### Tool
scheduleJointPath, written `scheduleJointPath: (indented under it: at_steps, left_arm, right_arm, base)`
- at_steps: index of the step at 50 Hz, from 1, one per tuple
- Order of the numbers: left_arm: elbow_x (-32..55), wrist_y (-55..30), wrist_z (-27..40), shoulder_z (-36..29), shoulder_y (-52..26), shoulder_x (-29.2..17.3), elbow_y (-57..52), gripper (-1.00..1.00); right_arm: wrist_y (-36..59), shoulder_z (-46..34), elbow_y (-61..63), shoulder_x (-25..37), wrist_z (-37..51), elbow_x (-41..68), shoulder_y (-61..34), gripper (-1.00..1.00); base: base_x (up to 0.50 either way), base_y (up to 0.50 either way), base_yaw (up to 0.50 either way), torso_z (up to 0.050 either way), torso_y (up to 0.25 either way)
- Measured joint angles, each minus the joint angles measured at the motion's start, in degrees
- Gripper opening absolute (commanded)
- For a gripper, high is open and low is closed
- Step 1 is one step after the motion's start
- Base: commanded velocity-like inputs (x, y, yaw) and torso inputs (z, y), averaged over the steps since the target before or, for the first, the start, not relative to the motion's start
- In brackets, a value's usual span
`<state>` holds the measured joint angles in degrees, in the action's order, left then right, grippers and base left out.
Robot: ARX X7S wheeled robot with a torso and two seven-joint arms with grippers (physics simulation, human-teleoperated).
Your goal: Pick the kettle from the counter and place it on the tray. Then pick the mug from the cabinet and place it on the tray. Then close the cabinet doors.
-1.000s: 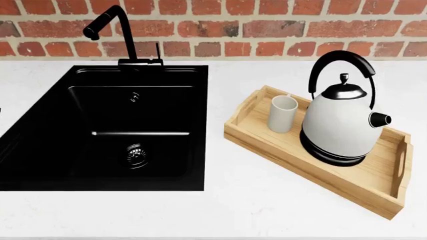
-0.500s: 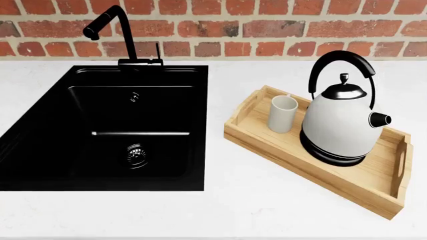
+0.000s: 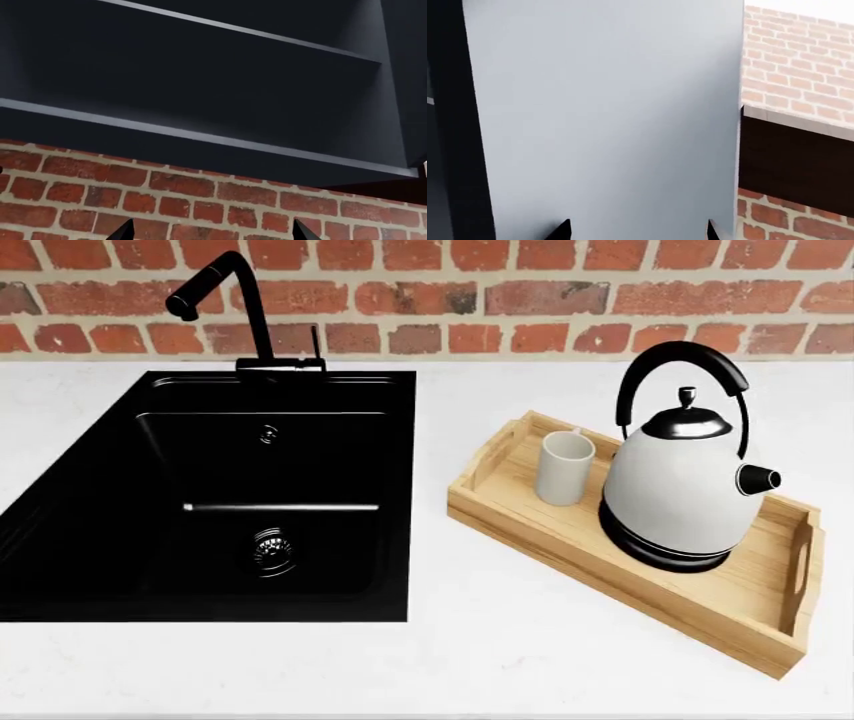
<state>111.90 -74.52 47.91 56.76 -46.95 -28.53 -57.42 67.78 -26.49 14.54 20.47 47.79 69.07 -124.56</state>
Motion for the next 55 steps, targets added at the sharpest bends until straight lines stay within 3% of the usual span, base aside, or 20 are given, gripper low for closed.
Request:
scheduleJointPath:
  at_steps: [30,55]
  left_arm:
    - [0.21,-1.01,-1.39,2.38,0.70,0.39,0.61,1.00]
    - [-4.23,-5.32,-7.11,5.44,1.20,4.32,0.25,1.00]
  right_arm:
    - [-11.21,-5.17,-20.59,-7.57,-16.50,-9.94,-2.00,1.00]
    - [-16.79,-5.91,-30.61,-11.00,-25.73,-15.96,2.01,1.00]
  base:
    - [0.00,0.00,0.00,0.001,0.000]
    - [0.00,0.00,0.00,0.000,0.000]
